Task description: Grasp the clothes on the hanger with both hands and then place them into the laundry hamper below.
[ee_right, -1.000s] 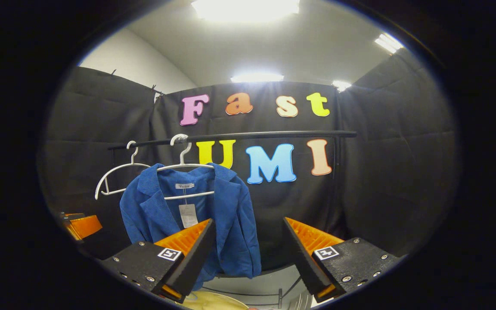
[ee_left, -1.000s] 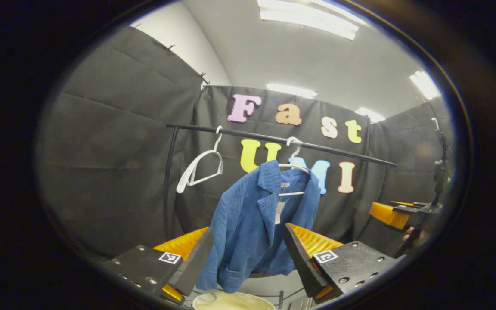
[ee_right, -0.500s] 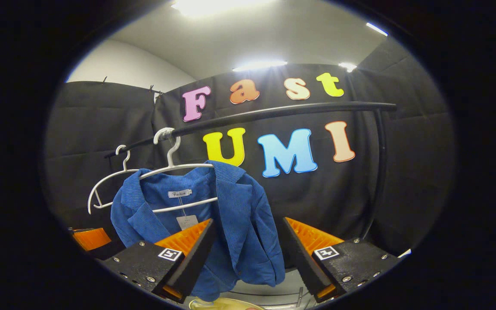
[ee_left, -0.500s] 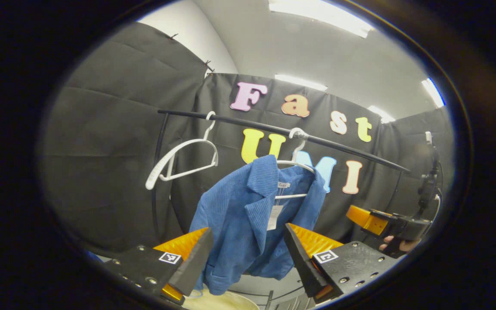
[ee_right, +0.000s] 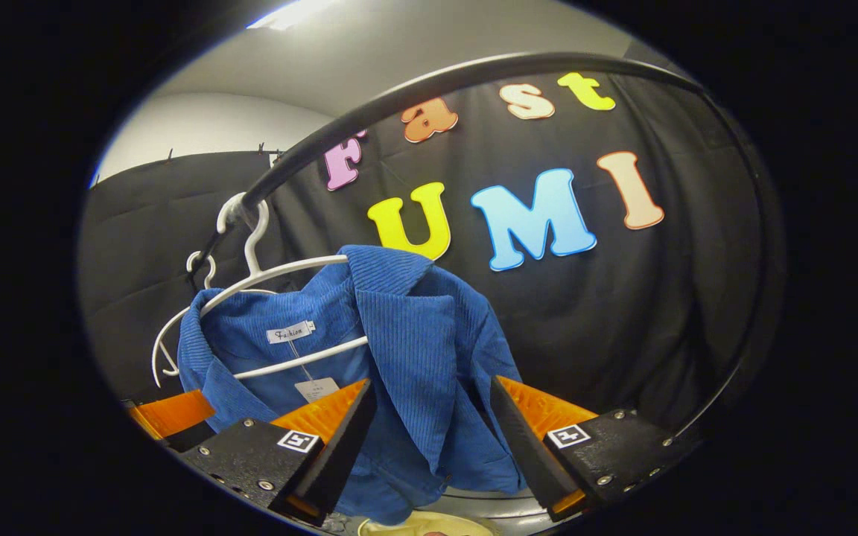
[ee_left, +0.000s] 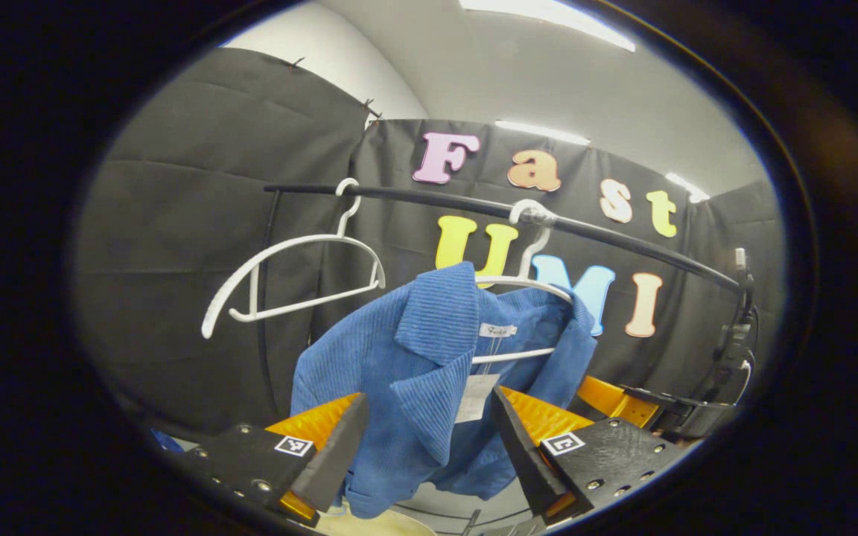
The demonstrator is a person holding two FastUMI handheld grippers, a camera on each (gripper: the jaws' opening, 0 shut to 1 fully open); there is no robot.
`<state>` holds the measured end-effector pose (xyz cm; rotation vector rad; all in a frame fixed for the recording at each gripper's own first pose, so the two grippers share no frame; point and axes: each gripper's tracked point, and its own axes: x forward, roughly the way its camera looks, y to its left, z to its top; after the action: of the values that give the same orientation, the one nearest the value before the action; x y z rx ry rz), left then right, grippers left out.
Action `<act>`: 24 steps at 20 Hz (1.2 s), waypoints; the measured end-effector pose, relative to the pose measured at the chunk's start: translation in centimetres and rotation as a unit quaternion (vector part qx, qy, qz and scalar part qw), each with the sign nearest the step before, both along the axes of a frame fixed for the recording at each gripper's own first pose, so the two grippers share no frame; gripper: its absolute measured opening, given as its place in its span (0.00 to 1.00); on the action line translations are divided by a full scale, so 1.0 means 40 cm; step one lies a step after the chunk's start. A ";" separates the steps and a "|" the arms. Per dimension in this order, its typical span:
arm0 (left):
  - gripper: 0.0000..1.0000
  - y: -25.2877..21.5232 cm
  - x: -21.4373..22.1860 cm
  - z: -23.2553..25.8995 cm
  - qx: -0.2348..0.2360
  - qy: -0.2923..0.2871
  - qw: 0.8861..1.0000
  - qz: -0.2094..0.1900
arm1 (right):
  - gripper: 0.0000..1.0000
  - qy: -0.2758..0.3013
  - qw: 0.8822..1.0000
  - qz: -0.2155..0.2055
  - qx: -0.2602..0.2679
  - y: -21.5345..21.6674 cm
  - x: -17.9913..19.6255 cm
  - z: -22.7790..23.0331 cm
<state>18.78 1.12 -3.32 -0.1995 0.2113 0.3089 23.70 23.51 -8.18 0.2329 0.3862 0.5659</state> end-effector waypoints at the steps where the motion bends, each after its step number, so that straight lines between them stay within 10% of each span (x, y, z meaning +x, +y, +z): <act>1: 0.94 0.004 0.016 -0.008 0.004 0.006 1.000 0.008 | 0.95 0.009 1.000 0.011 0.004 0.016 0.010 -0.016; 17: 0.94 0.060 0.144 -0.073 0.024 0.016 0.996 0.087 | 0.95 0.023 0.999 0.035 -0.008 0.104 0.112 -0.108; 21: 0.48 0.067 0.137 -0.094 0.028 0.015 0.995 0.092 | 0.80 0.009 0.999 0.035 -0.009 0.098 0.117 -0.098; 24: 0.14 0.075 0.118 -0.093 0.021 0.007 0.995 0.100 | 0.38 -0.007 0.999 0.046 -0.015 0.102 0.116 -0.085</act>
<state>23.52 4.12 -7.04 -0.1762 0.1993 0.5137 28.34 27.57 -11.59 0.1825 0.3928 0.6516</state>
